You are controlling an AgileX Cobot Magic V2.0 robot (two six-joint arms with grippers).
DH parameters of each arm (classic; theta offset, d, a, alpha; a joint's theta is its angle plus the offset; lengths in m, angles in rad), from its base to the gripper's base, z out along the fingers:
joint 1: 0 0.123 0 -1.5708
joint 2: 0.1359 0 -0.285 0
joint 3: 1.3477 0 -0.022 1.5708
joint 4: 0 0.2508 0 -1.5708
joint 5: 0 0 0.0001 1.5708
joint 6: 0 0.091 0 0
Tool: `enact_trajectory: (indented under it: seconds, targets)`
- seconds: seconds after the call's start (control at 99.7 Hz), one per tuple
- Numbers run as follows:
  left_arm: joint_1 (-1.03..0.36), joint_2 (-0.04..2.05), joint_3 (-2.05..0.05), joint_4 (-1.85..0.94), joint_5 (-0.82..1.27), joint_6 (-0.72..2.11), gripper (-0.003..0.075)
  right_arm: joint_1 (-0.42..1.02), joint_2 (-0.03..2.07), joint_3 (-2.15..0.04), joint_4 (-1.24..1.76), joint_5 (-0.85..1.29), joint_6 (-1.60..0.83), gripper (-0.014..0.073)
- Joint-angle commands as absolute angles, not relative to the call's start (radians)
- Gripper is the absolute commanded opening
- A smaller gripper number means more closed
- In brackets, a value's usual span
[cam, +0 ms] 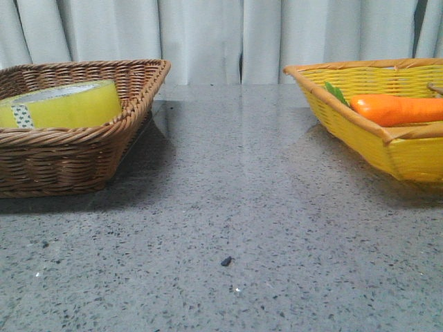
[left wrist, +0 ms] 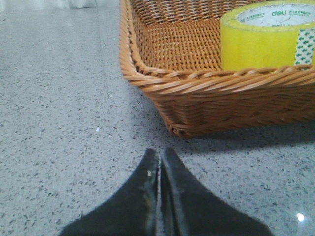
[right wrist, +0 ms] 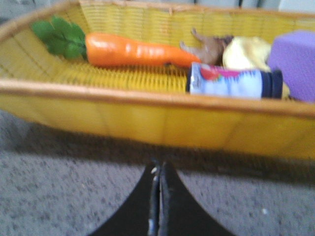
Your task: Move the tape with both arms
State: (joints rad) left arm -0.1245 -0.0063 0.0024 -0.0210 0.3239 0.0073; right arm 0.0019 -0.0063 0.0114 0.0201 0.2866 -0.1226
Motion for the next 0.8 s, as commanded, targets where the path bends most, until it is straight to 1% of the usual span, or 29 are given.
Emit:
enact_trajectory:
  seconds: [0.0, 0.12, 0.792]
  targets:
    - [-0.124, -0.035, 0.013, -0.030, 0.265, 0.005, -0.0021, -0.013, -0.031, 0.030, 0.024, 0.272, -0.123, -0.0067]
    - [-0.124, -0.035, 0.013, -0.030, 0.265, 0.005, -0.0020, -0.013, -0.031, 0.030, 0.025, 0.317, -0.123, -0.0067]
    - [-0.124, -0.035, 0.013, -0.030, 0.265, 0.005, -0.0021, -0.013, -0.031, 0.030, 0.025, 0.317, -0.123, -0.0067]
